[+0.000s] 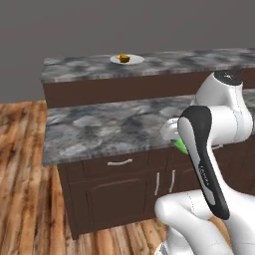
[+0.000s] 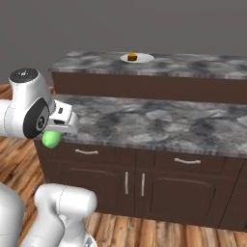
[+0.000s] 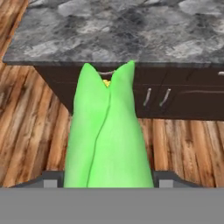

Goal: Take the cheese, shrimp, and corn from the fridge and place them on the plate on the dining counter to create an appetizer plate.

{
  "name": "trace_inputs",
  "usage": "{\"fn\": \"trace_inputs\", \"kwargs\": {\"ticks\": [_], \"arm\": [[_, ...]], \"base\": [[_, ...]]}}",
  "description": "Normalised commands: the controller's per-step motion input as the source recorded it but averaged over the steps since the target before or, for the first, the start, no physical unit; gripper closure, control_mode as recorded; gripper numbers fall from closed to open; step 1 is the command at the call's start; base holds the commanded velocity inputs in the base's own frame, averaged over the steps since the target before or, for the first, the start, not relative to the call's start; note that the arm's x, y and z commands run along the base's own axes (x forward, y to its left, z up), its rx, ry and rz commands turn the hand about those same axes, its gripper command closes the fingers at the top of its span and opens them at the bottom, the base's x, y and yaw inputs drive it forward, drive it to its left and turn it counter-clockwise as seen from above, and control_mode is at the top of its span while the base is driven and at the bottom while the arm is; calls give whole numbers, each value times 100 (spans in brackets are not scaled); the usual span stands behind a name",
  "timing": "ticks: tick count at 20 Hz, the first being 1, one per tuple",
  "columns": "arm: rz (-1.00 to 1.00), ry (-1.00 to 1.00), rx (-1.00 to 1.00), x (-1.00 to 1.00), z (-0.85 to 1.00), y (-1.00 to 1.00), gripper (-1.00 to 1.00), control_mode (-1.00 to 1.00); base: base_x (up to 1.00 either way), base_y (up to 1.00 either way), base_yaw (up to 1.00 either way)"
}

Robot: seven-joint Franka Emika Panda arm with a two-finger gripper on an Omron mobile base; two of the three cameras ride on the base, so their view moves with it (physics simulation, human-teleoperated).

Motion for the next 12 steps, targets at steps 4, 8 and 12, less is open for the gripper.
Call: {"fn": "trace_inputs", "kwargs": {"ticks": [4, 8, 12], "arm": [[0, 0, 0, 0, 0, 0, 100, 100], [0, 0, 0, 0, 0, 0, 100, 100], [0, 0, 0, 0, 0, 0, 100, 100]], "base": [[16, 100, -32], [16, 100, -32], [16, 100, -33]]}}
